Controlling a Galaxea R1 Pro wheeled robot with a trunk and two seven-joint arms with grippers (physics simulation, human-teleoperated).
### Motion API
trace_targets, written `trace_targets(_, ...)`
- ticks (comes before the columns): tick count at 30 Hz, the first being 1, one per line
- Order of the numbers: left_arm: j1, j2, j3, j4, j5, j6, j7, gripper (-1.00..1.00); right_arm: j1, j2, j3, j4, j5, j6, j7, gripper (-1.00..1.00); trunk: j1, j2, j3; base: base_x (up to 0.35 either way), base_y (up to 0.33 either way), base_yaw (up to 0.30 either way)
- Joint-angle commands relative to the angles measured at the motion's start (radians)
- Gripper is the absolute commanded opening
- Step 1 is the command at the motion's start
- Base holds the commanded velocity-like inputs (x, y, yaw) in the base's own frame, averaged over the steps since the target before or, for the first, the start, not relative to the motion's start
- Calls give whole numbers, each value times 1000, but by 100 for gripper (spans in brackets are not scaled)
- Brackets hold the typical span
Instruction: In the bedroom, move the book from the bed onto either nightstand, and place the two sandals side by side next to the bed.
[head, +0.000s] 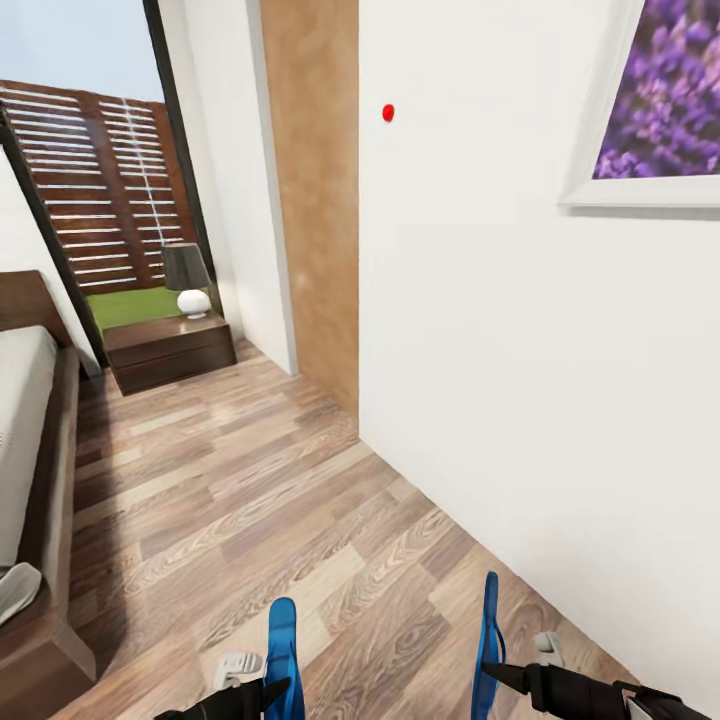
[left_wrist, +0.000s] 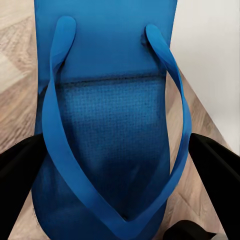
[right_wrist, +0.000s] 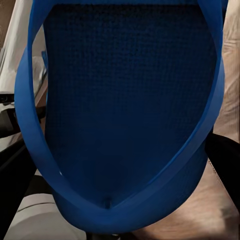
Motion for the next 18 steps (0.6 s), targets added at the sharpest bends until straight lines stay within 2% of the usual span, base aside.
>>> trace_targets(1, 0, 0, 2, 1, 4, 3, -4, -100, 0, 0, 7, -1, -10, 6, 3, -100, 0, 0, -1, 104, -107, 174)
trace_targets(14, 0, 0, 2, 1, 5, 3, -4, -100, 0, 0, 7, -1, -10, 6, 2, -100, 0, 0, -1, 14, -15, 203)
trace_targets(18, -1, 0, 2, 2, 5, 3, -4, -100, 0, 0, 7, -1, -10, 6, 2, -100, 0, 0, -1, 0, 0, 78)
